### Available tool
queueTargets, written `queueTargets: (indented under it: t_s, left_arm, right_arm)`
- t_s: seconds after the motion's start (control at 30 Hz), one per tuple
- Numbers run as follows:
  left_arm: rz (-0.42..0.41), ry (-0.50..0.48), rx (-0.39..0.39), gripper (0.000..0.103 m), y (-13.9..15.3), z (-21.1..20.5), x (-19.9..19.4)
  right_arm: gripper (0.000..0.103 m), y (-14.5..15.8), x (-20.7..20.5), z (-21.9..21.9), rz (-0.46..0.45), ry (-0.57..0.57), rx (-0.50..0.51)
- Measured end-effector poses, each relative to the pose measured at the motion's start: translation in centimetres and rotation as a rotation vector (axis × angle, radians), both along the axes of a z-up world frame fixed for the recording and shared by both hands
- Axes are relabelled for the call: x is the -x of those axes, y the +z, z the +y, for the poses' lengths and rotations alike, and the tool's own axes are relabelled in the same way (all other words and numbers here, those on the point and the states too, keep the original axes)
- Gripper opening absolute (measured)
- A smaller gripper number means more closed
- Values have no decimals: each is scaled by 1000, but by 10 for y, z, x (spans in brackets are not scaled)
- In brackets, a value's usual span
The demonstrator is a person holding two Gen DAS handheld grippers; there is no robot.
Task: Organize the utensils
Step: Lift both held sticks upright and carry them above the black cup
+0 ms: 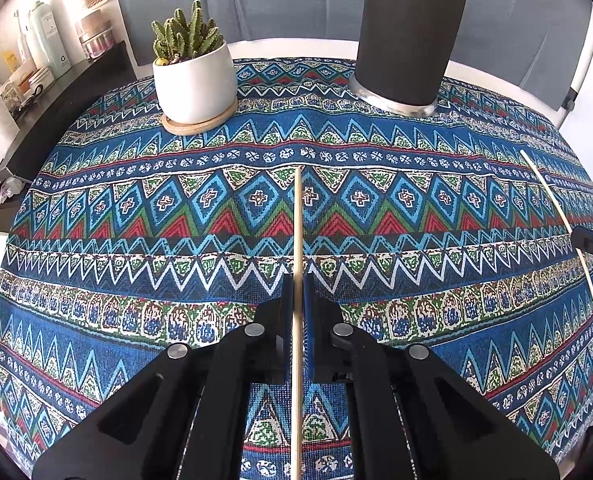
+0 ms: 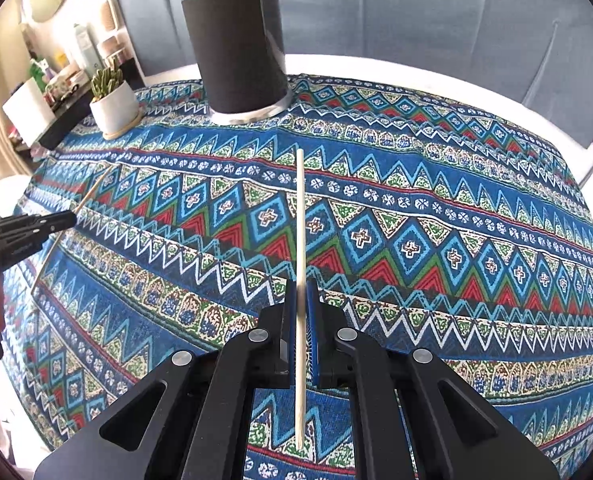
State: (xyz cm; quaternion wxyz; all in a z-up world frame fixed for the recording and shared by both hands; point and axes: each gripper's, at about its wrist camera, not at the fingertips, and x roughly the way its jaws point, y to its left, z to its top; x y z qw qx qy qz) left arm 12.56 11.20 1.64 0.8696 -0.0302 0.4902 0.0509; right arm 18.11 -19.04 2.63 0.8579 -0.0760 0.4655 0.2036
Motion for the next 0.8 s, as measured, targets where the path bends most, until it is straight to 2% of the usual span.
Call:
queueTargets:
  t_s: [0.17,0.27,0.53,0.8]
  left_arm:
    - [-35,-3,-9,5,21,0,4]
    - [-59,1,-43,5,39,-2,3]
    - [-146,-16,-74,5,99,-12,-15]
    - [-234,-34,-74,5,158,-22,-43]
  right_arm:
    - [5,29,8,-4,-43,-9,-32]
    - [5,48,9,-5,-69,-6,-66]
    - [5,99,5,0,-142,25,-93]
    - [5,145,-12,8,-212,55,-105]
